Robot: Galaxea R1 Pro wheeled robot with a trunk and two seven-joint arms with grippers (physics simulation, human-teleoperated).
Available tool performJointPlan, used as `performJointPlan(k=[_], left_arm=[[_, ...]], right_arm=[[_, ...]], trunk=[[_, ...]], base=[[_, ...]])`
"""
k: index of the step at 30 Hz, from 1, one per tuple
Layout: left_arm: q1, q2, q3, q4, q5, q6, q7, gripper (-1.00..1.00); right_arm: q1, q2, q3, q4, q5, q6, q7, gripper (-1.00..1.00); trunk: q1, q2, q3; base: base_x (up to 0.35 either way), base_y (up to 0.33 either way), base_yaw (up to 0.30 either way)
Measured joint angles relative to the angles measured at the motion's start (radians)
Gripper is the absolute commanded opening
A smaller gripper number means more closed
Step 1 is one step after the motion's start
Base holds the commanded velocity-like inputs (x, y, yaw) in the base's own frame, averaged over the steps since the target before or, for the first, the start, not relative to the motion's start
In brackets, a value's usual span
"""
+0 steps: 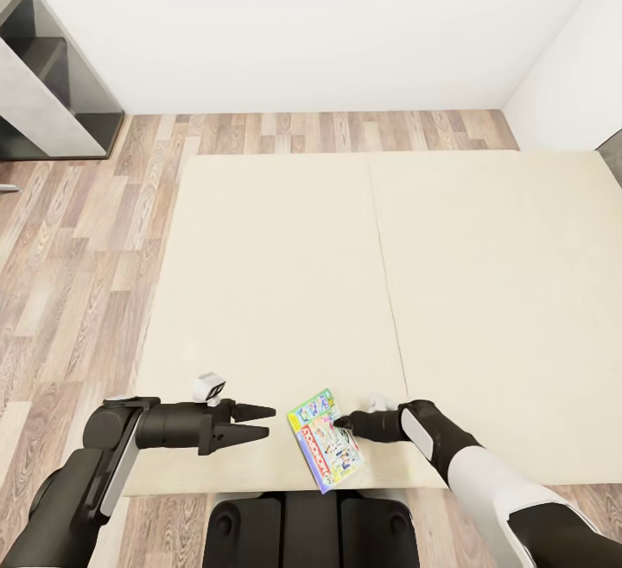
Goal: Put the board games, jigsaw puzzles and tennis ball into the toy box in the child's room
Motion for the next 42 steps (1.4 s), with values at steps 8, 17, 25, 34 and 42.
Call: performJointPlan(k=[8, 17, 25, 34, 42], left_arm=[[0.0, 0.0, 0.0, 0.0, 0.002, 0.0, 0.0, 1.0], [0.0, 0.0, 0.0, 0.0, 0.002, -0.001, 0.0, 1.0], [0.0, 0.0, 0.0, 0.0, 0.001, 0.0, 0.0, 1.0], [0.0, 0.001, 0.0, 0.0, 0.002, 0.001, 0.0, 1.0], [0.0, 0.001, 0.0, 0.0, 0.002, 0.001, 0.0, 1.0]], right_arm=[[0.0, 0.01, -0.005, 0.002, -0.007, 0.056, -0.001, 1.0], [0.001, -0.002, -0.005, 0.001, -0.01, 0.045, 0.001, 1.0], [0.001, -0.004, -0.004, 0.002, -0.011, 0.05, 0.0, 1.0], [0.001, -0.004, -0.006, 0.004, -0.011, 0.068, -0.001, 1.0], [0.001, -0.007, -0.004, 0.003, -0.011, 0.061, 0.0, 1.0]], trunk=[[0.0, 0.0, 0.0], [0.0, 0.0, 0.0], [0.0, 0.0, 0.0], [0.0, 0.0, 0.0], [0.0, 0.0, -0.001]], base=[[0.0, 0.0, 0.0], [0.0, 0.0, 0.0], [0.0, 0.0, 0.0], [0.0, 0.0, 0.0], [0.0, 0.0, 0.0]])
